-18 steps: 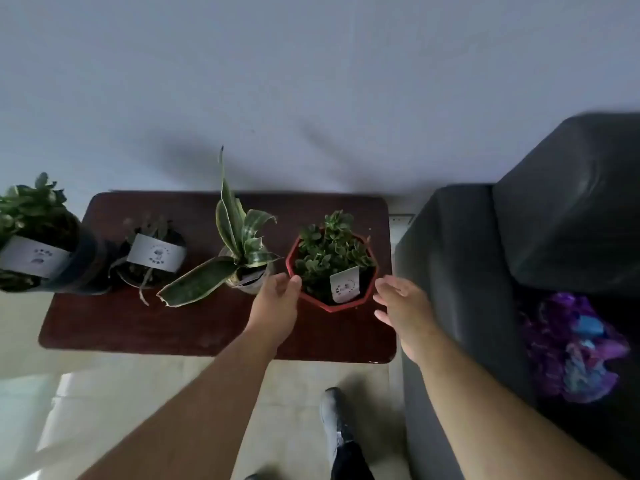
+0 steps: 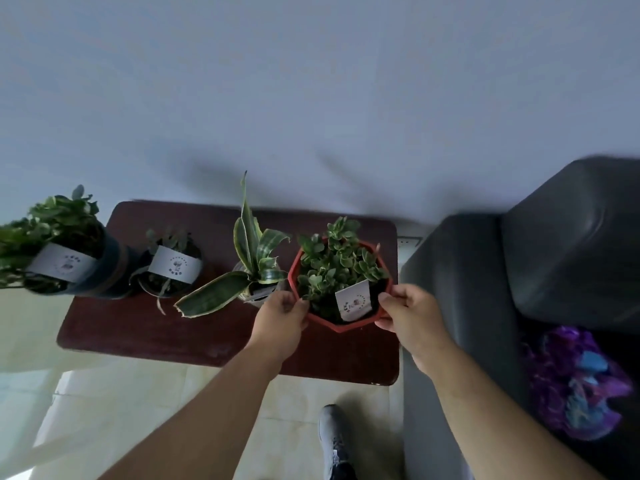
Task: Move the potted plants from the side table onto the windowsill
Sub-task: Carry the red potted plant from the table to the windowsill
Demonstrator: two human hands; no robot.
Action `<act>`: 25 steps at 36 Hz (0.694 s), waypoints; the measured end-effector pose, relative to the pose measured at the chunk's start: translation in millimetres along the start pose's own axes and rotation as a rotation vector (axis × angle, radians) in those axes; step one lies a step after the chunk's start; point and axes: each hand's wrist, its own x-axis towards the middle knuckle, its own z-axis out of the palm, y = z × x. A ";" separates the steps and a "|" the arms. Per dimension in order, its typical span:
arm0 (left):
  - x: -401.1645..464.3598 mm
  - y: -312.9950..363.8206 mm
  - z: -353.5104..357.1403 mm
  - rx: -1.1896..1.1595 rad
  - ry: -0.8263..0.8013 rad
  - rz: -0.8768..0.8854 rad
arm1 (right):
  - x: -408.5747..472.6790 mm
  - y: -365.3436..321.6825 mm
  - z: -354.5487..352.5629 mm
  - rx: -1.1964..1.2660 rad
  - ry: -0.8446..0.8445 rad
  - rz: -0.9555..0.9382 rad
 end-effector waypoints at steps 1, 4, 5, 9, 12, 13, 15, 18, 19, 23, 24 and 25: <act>-11.4 8.2 -5.4 -0.006 -0.001 0.017 | -9.7 -10.7 -1.4 -0.015 -0.004 -0.019; -46.7 36.8 -25.7 -0.024 0.025 0.067 | -39.5 -44.4 -2.7 -0.052 -0.014 -0.073; -58.0 44.3 -33.8 -0.035 0.037 0.084 | -50.2 -55.8 -1.6 -0.061 -0.023 -0.092; -103.4 67.4 -67.7 -0.127 0.058 0.094 | -90.5 -95.1 10.8 -0.118 -0.060 -0.171; -139.3 82.0 -100.4 -0.250 0.072 0.085 | -119.7 -124.8 32.3 -0.187 -0.100 -0.251; -150.0 81.9 -112.7 -0.293 0.089 0.098 | -129.2 -132.9 41.9 -0.201 -0.120 -0.276; -170.1 82.1 -140.4 -0.336 0.124 0.129 | -146.8 -147.8 64.7 -0.219 -0.164 -0.307; -202.2 71.3 -194.6 -0.375 0.224 0.164 | -181.0 -164.7 114.4 -0.218 -0.271 -0.340; -209.5 64.6 -210.5 -0.405 0.251 0.174 | -191.0 -166.8 130.0 -0.224 -0.300 -0.346; -245.8 35.7 -277.4 -0.487 0.344 0.189 | -232.9 -168.9 198.6 -0.263 -0.423 -0.372; -256.9 24.9 -295.8 -0.506 0.363 0.190 | -245.7 -166.5 218.0 -0.272 -0.456 -0.373; -267.9 11.0 -315.5 -0.536 0.390 0.194 | -261.8 -163.9 239.9 -0.288 -0.484 -0.370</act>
